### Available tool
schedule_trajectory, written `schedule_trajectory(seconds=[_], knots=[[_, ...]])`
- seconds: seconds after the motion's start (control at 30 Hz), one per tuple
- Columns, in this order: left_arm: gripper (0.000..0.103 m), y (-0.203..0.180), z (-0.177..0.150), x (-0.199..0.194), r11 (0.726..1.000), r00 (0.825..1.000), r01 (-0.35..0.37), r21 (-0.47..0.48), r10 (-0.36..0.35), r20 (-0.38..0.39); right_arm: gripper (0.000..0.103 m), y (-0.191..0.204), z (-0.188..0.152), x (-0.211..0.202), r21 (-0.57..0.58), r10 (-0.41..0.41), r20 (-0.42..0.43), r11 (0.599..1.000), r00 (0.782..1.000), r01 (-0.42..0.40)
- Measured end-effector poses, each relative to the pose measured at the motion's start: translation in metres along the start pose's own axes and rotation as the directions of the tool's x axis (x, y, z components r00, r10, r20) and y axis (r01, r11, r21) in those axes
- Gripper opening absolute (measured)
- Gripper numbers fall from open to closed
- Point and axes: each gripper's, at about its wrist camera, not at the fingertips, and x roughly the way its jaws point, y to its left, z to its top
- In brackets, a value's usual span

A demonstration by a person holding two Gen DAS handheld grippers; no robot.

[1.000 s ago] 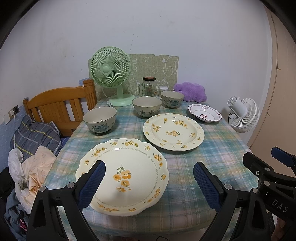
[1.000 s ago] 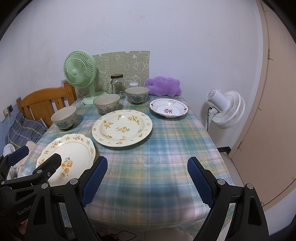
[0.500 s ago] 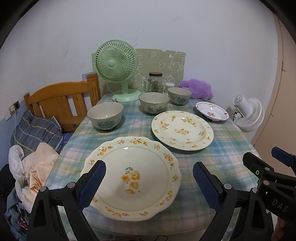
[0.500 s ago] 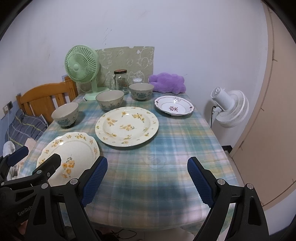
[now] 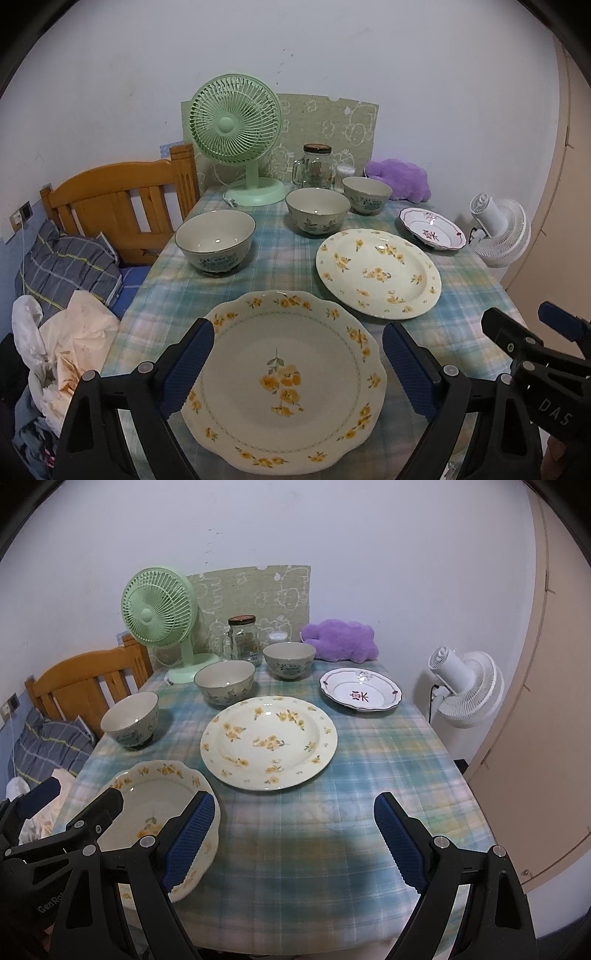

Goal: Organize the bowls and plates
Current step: 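Move both tools toward the scalloped yellow-flower plate rim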

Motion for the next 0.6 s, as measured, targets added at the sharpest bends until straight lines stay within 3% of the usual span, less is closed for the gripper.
schedule_trajectory(seconds=[0.33, 0.6], knots=[[0.093, 0.010, 0.002, 0.008, 0.999, 0.997, -0.051, 0.005, 0.051, -0.052, 0.090, 0.011, 0.001, 0.009, -0.010, 0.020, -0.037, 1.000, 0.999, -0.020], [0.090, 0.044, 0.002, 0.034, 0.997, 0.992, -0.080, -0.005, 0.079, -0.103, 0.090, 0.044, 0.004, 0.037, -0.020, 0.042, -0.088, 0.999, 0.995, -0.044]])
